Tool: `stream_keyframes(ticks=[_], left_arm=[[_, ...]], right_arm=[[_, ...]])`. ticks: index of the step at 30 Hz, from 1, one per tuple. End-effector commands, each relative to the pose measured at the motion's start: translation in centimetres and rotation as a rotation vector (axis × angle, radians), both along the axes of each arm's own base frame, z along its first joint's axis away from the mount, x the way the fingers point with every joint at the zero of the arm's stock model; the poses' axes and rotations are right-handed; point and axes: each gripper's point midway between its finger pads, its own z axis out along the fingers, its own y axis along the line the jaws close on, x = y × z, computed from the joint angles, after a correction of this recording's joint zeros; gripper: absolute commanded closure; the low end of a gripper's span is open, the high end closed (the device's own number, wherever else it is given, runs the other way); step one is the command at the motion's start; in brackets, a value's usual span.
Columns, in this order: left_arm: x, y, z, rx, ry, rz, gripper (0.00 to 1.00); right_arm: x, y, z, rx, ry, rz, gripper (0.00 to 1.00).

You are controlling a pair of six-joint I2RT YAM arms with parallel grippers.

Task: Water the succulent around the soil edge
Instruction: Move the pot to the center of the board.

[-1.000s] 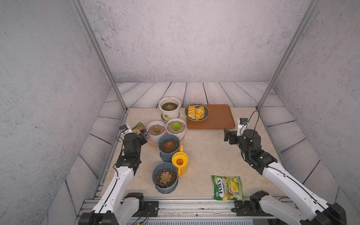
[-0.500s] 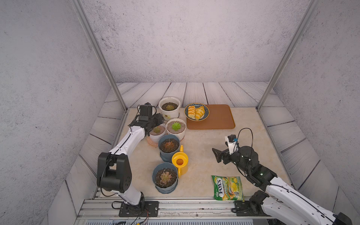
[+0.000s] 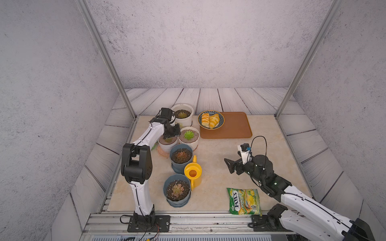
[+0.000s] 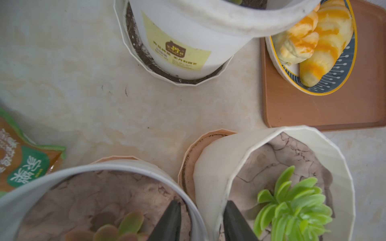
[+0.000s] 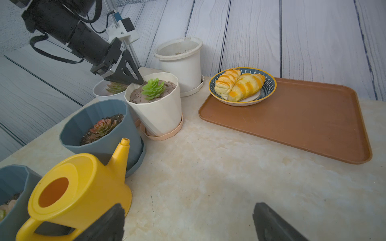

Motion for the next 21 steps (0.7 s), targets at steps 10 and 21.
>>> stream_keyframes(ticks=[10, 21], left_arm=[[0.9, -1.6, 4.0, 0.163, -0.119, -0.107, 0.63], [2.1, -1.9, 0.3, 0.244, 0.040, -0.205, 0.65]], right_arm=[[0.2, 1.2, 0.8, 0.030, 0.007, 0.038, 0.01], [0.1, 1.4, 0.7, 0.028, 0.016, 0.052, 0.01]])
